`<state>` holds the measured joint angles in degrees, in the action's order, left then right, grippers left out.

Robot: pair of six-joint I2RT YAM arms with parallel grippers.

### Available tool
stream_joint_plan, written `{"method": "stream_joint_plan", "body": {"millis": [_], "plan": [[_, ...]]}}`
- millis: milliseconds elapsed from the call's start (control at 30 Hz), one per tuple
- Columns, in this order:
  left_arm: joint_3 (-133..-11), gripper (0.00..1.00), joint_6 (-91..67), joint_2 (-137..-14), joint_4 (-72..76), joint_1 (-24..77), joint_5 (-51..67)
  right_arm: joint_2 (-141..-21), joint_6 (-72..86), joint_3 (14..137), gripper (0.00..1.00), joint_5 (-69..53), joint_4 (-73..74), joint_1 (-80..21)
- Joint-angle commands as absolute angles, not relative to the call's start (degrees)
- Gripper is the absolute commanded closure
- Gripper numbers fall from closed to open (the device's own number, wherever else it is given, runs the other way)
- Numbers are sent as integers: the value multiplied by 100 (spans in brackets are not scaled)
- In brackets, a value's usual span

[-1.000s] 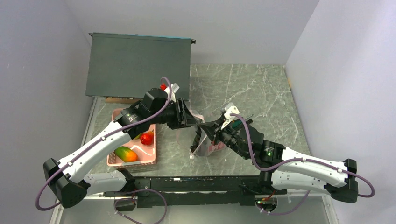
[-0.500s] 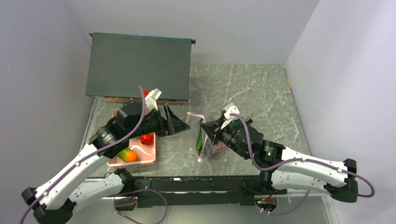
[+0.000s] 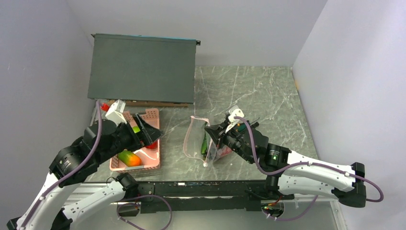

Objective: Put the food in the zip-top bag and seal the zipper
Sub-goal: Pick up the fake fruit from the bin.

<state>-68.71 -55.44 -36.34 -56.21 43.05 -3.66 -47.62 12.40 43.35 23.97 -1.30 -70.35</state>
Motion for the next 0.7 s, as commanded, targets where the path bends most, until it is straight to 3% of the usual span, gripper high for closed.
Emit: {"method": "stream_joint_plan", "body": {"millis": [0,200,467,667], "plan": [[-6599,7,-6163,-3619,-7210,4284,-1719,-4754,1235,4474,100,2513,-394,-7073],[-5817,9,-6932,-3757,-7463,4281,-2521,-4803,1238,4485,100,2514,-385,-7068],[-5292,1,-7229,-4798,-7226,4197,-2897,-4792,1221,4473,100,2557,-396,-7075],[-4319,0,-7103,-4680,-6665,2934,-2721,-4766,1217,4465,100,2570,-396,-7065]]}}
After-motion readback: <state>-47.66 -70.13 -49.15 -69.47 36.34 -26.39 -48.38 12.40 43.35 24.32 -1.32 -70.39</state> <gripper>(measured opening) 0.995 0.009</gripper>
